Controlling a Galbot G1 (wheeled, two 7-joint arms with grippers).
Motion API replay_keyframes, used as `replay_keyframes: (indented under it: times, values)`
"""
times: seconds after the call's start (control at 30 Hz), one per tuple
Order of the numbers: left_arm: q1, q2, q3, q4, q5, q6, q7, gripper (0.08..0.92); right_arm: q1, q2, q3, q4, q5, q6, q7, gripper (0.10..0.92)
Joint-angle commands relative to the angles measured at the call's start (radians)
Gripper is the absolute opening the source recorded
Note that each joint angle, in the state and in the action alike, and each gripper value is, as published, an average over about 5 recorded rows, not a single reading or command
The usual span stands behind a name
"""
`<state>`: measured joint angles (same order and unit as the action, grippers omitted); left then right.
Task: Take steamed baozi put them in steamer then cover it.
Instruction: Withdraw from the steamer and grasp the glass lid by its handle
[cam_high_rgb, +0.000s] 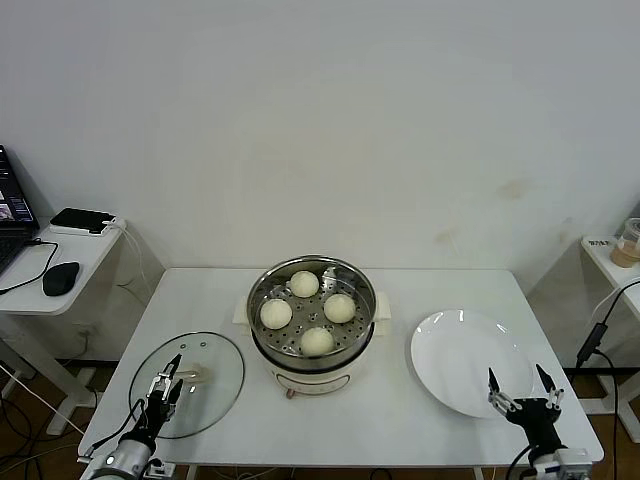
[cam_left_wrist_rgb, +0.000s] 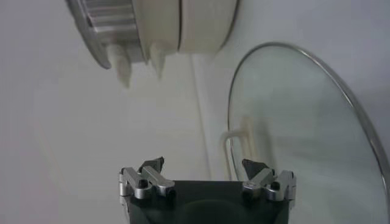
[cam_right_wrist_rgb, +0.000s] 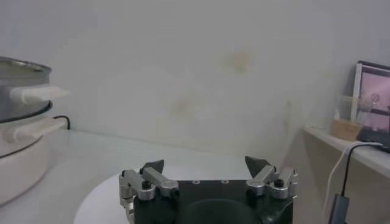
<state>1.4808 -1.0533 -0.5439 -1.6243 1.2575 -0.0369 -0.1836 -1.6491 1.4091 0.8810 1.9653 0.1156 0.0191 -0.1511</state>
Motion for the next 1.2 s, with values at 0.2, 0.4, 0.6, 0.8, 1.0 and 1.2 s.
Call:
replay_keyframes:
  times: [0.2,0.4,0.6,0.8,1.0,1.2]
  values:
    - [-0.103,0.014,0.022,0.084,0.004,0.008,0.009,0.823,-0.011,0.005,-0.001,-0.002,-0.007,0.002,-0.001,0.823]
    - [-0.132,0.014,0.032,0.098,-0.005,0.013,0.013,0.823,-0.017,0.006,-0.005,-0.003,-0.01,0.008,-0.002,0.823]
    - [-0.163,0.001,0.046,0.116,-0.007,0.018,0.008,0.823,-0.023,0.008,-0.012,-0.002,-0.014,0.01,-0.002,0.823]
    - [-0.182,-0.007,0.052,0.129,-0.014,0.02,0.003,0.823,-0.029,0.007,-0.016,0.003,-0.02,0.01,-0.003,0.823]
    - [-0.182,-0.012,0.054,0.146,-0.027,0.013,-0.005,0.817,-0.027,0.005,-0.025,0.004,-0.025,0.009,-0.004,0.823]
    - [-0.172,-0.018,0.054,0.155,-0.028,-0.006,-0.019,0.68,-0.023,0.006,-0.033,0.004,-0.029,0.01,-0.006,0.823]
